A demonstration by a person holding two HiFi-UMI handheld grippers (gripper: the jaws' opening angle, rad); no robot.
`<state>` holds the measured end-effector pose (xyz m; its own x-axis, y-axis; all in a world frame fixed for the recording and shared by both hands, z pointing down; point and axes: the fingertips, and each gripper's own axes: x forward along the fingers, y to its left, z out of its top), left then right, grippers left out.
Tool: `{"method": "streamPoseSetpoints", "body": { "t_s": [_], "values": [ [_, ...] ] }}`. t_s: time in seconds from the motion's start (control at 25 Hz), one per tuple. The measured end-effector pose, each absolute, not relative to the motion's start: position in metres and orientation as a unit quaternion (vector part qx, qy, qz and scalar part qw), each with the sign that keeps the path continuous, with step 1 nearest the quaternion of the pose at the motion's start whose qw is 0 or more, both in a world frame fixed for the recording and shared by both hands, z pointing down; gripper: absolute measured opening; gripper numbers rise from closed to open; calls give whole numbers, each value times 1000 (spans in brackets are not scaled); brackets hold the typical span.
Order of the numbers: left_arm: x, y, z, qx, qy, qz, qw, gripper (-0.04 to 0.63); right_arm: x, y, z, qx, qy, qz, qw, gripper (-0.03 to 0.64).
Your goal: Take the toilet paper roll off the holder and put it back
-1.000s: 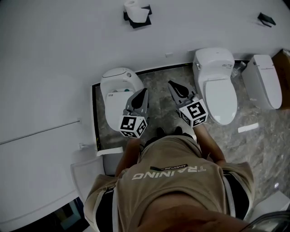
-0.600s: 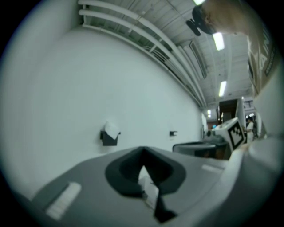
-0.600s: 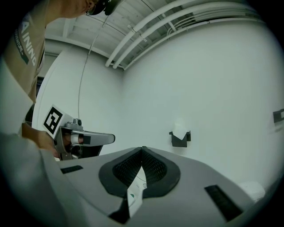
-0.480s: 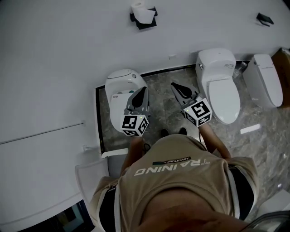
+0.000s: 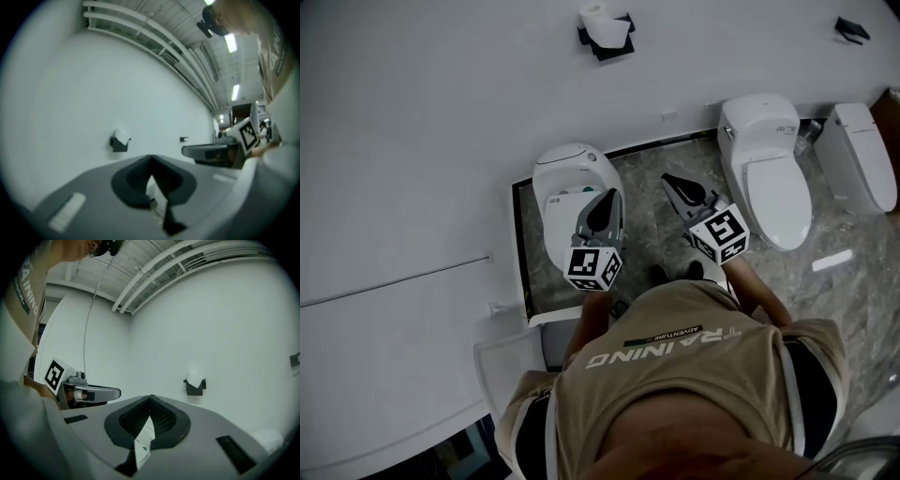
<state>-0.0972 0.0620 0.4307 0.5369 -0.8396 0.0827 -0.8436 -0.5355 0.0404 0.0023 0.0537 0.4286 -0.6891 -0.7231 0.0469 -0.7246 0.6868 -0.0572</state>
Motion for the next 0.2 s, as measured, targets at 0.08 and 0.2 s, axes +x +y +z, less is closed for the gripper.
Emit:
{"method": "streamPoseSetpoints", "body": {
  "t_s": [0.08, 0.2],
  "values": [
    [-97, 64, 430, 878, -477, 25, 36, 3, -1, 53, 424, 395, -918, 27, 9, 14],
    [-98, 66, 429, 882, -470, 23, 31, 3, -6, 52, 418, 398, -917, 20, -1, 14]
  ]
}}
